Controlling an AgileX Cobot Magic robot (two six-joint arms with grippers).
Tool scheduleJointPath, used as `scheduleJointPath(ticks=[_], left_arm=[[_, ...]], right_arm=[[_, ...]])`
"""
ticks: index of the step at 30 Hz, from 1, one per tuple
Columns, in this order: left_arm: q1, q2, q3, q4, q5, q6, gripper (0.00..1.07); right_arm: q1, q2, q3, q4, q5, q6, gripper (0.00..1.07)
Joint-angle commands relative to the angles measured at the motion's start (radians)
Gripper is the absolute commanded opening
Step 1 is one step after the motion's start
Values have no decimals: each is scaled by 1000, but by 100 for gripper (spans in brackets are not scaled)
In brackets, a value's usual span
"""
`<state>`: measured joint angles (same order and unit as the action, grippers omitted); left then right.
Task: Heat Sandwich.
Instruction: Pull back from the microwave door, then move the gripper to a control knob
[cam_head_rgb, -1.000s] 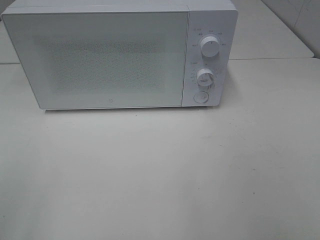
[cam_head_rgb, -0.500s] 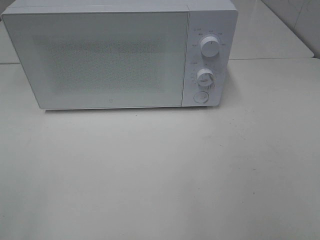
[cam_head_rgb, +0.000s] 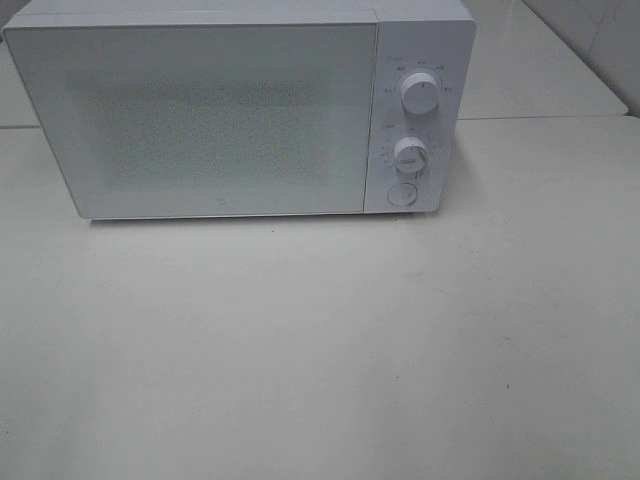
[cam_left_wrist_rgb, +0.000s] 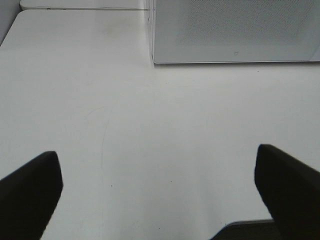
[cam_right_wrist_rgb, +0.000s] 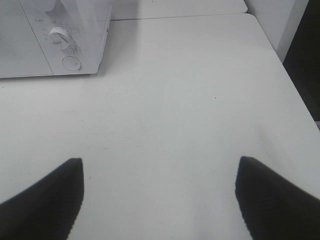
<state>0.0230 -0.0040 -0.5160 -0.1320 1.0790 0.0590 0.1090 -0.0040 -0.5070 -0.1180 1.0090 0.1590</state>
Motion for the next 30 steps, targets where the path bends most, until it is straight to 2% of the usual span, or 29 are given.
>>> scheduleJointPath(ticks=[1,30], left_arm=[[3,-24,0,-9,-5,-6,98],[3,-24,0,-9,-5,-6,98]], right_arm=[[-6,-27,4,-3,-12,-9,76],[-6,-27,4,-3,-12,-9,76]])
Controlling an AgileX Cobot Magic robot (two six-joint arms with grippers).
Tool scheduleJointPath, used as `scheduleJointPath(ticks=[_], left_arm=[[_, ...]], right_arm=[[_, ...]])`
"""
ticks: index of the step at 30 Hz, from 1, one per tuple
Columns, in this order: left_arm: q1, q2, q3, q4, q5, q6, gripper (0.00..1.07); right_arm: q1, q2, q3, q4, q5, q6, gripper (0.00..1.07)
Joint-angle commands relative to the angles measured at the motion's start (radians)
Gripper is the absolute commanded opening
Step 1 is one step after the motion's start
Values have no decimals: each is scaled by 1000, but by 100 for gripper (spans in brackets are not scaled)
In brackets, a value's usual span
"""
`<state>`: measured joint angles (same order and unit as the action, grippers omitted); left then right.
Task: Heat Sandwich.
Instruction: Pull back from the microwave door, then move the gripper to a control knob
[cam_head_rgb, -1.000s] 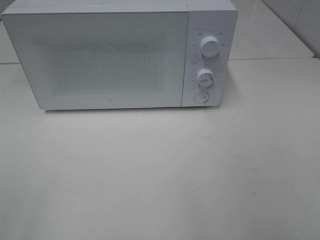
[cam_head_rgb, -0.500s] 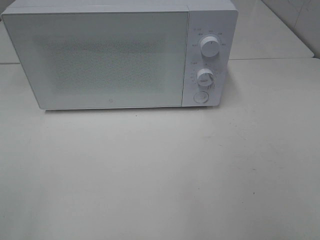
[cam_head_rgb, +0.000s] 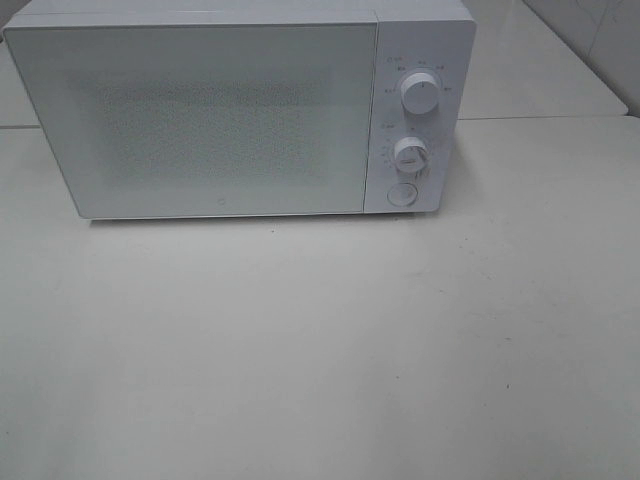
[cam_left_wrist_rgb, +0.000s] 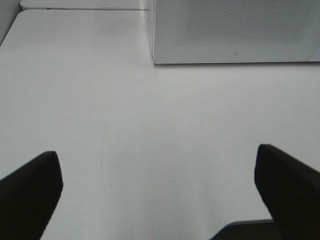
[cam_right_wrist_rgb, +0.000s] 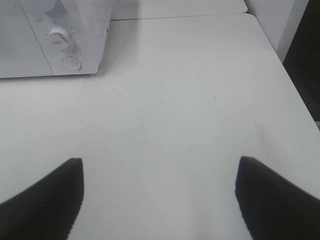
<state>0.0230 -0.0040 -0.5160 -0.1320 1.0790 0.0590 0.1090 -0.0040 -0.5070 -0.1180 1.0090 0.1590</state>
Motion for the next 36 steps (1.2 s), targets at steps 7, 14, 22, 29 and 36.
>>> scheduleJointPath(ticks=[7,14,22,29,36], left_arm=[[3,-24,0,-9,-5,-6,98],[3,-24,0,-9,-5,-6,98],[3,-24,0,-9,-5,-6,98],[3,-24,0,-9,-5,-6,98],[3,-24,0,-9,-5,-6,98]], right_arm=[[-6,-27,4,-3,-12,-8,76],[-6,-27,4,-7,-12,-8,76],[-6,-27,-16,-13,-55,-13,76],[-6,25,-19,-10,-153,-13,76],[-6,182,-5,-5,-292,-12,76]])
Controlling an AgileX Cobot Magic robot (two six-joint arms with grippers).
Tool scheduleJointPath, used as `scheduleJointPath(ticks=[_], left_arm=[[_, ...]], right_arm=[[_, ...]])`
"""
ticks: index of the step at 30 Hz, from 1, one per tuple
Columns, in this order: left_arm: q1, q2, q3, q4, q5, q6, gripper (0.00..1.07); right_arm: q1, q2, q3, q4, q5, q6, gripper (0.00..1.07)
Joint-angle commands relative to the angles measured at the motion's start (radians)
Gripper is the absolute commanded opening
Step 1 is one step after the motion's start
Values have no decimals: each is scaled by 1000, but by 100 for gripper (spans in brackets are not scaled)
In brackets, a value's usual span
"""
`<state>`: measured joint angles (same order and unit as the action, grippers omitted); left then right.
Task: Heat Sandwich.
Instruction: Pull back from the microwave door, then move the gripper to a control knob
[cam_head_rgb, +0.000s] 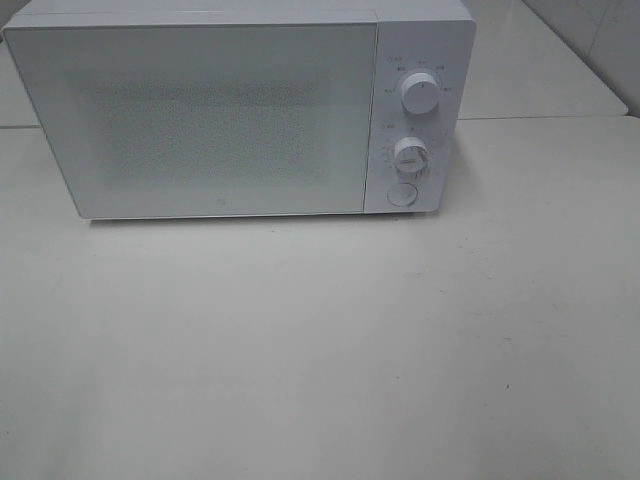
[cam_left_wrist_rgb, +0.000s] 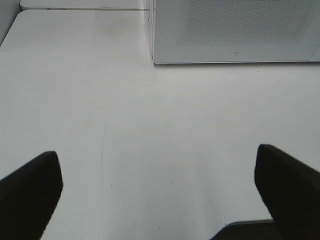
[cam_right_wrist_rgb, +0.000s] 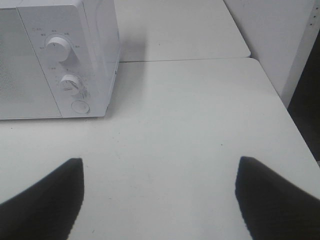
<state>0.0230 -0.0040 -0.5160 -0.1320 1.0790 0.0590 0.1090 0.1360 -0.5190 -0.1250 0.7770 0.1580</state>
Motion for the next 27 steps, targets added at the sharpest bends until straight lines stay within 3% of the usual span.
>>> scheduleJointPath(ticks=[1,27], left_arm=[[3,-24,0,-9,-5,-6,98],[3,-24,0,-9,-5,-6,98]], right_arm=[[-6,42,7,2,-60,-11,76],[-6,522,15,5,-487,21,76]])
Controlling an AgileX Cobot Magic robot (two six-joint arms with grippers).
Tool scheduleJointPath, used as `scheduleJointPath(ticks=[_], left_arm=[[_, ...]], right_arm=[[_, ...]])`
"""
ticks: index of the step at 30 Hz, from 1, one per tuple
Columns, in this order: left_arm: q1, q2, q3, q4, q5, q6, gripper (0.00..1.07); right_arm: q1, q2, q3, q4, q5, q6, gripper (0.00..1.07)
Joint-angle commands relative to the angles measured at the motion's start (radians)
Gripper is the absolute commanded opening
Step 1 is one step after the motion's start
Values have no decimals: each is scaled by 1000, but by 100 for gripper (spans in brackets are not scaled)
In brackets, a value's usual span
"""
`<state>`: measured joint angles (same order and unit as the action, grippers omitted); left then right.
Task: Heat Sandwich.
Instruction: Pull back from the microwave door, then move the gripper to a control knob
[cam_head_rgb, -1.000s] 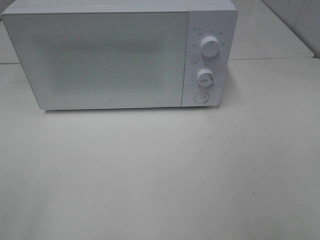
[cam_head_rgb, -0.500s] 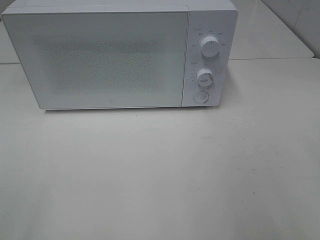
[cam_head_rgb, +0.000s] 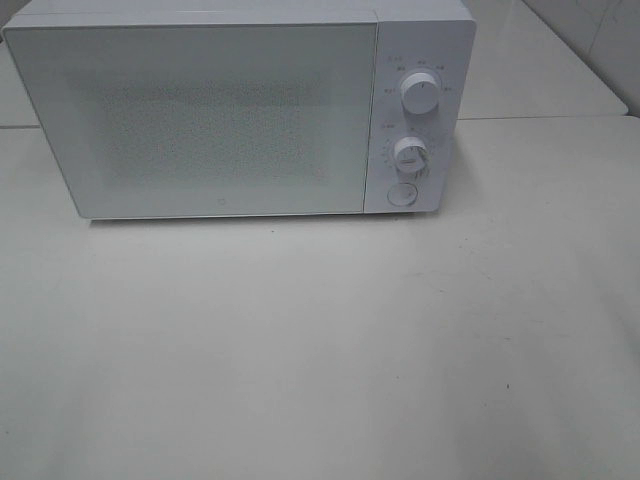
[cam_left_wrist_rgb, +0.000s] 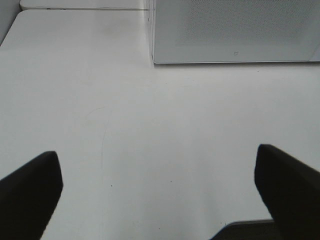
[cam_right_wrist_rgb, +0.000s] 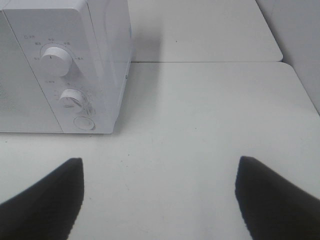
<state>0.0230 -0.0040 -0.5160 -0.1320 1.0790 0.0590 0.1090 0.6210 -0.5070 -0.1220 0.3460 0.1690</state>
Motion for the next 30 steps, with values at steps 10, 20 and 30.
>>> scheduleJointPath(ticks=[10,20,30], left_arm=[[3,-24,0,-9,-5,-6,98],[3,-24,0,-9,-5,-6,98],[3,-24,0,-9,-5,-6,98]], right_arm=[[-6,207,3,2,-217,11,76],[-6,393,3,2,-452,19,76],[23,600,17,38,-747,-17,76]])
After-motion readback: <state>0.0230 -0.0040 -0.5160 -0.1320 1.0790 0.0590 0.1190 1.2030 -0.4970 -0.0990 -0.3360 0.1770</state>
